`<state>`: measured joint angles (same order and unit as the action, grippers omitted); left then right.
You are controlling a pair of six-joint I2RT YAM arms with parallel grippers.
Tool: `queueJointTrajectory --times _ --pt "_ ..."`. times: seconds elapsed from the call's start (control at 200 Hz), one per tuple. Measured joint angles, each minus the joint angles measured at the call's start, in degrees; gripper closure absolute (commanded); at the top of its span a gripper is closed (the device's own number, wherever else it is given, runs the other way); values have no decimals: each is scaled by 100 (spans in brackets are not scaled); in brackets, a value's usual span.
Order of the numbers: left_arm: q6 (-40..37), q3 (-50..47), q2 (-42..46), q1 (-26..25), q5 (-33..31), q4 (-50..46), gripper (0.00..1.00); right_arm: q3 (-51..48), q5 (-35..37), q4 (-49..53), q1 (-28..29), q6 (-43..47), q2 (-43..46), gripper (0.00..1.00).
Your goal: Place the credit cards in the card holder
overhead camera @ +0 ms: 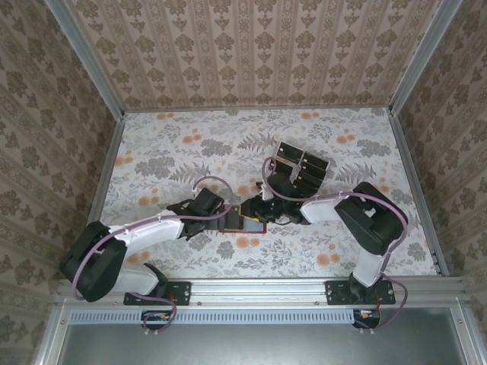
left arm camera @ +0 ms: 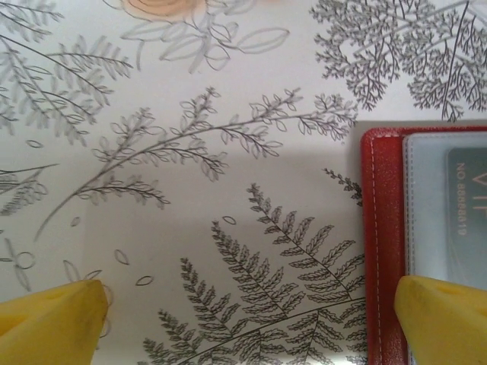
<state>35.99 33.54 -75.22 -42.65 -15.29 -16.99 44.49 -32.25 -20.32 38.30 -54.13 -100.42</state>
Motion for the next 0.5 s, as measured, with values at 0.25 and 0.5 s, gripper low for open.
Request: queueJointTrajectory --times 0.25,0.5 --pt "-2 55 136 236 0 -138 0 516 474 1421 33 579 448 74" --pt "-2 39 133 308 2 -188 0 1169 1187 2677 391 1086 280 89"
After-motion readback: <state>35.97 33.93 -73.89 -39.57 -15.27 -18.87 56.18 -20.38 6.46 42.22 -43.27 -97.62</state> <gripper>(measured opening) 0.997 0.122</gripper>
